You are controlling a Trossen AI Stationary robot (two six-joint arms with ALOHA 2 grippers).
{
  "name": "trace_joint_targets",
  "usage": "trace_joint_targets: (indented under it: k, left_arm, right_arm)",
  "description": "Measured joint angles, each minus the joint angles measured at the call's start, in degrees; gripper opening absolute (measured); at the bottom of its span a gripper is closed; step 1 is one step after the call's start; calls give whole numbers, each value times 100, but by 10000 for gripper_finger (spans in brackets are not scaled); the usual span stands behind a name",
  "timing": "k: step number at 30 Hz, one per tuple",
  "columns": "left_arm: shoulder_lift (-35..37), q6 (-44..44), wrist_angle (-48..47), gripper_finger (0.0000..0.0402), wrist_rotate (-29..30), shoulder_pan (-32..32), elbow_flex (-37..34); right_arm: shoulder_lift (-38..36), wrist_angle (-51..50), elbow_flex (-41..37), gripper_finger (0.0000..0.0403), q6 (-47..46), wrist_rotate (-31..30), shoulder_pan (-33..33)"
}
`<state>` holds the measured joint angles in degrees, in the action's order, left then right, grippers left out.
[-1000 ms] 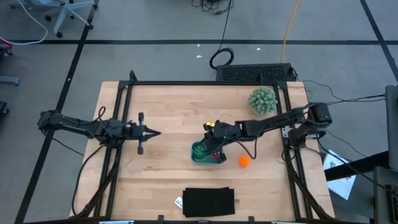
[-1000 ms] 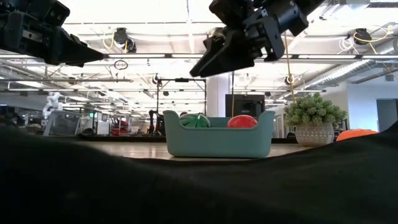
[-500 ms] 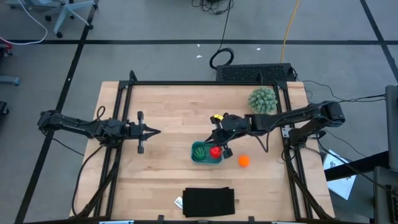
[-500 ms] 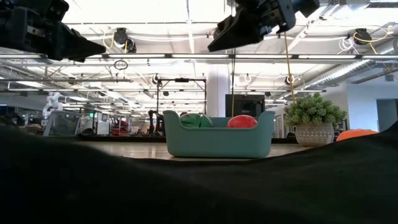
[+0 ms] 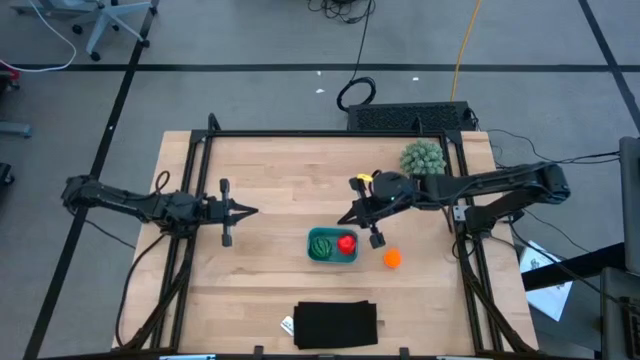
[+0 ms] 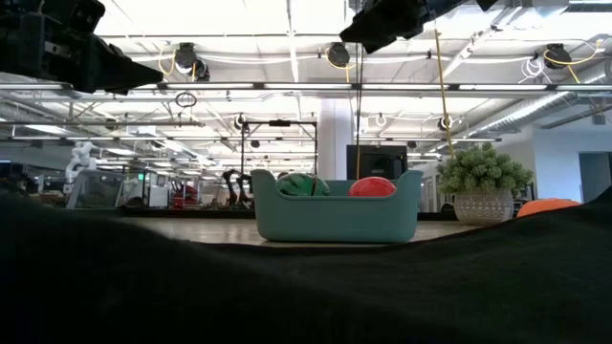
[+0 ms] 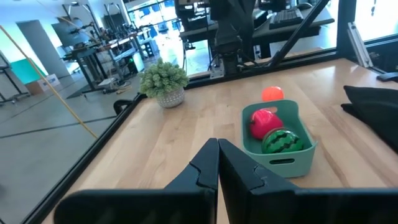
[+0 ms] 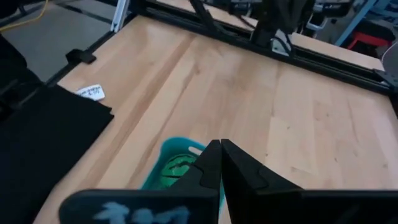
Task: Pick and placing Produce into tupperware
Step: Put the orange pumpkin into the blue bin
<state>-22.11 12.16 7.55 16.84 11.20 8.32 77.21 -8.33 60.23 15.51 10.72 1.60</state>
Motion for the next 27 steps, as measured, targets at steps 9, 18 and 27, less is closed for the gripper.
trace_joint_targets:
  k: [9, 18, 27]
  left_arm:
    - [0, 41, 0, 14, 188, 185, 0]
    - [17, 0, 5, 14, 472, 326, 0]
    - [17, 15, 4, 14, 579, 325, 0]
  right_arm:
    - [-421, 273, -132, 0, -450, 317, -258]
    - [-1521, 1244, -1061, 0, -1086, 529, -588]
    - [-2669, 1889, -2255, 0, -1556, 516, -868]
